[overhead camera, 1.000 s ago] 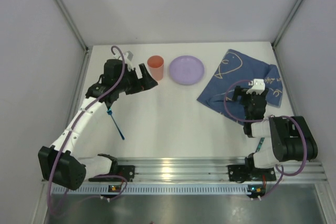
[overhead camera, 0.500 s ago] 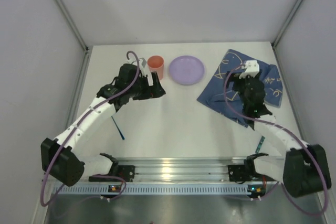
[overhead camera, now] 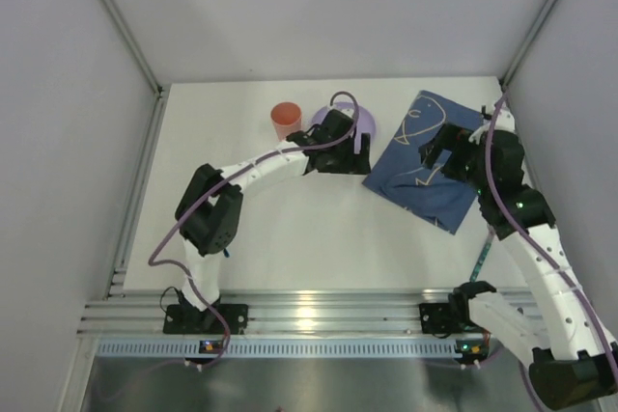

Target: Set the dinner table for one person

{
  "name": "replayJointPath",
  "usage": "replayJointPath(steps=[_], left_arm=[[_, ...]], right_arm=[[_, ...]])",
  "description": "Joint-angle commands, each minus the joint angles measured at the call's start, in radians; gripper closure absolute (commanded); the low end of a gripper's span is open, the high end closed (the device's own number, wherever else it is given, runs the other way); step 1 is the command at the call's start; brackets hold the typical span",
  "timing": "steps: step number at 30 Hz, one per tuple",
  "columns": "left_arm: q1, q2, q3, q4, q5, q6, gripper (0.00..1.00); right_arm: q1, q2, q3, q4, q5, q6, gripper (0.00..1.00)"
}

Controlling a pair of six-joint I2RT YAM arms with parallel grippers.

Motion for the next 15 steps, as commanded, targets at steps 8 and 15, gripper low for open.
replayJointPath(steps=[8, 15], left_arm=[[-0.001, 0.295, 0.302, 0.051, 0.051, -0.024, 0.16], [-0.021, 0.332, 0.279, 0.044, 0.076, 0.008, 0.37]], right_arm=[[0.0, -0.32, 0.043, -0.383, 0.106, 0.003, 0.0], [0.0, -0.309, 0.066, -0.413, 0.14, -0.026, 0.0]])
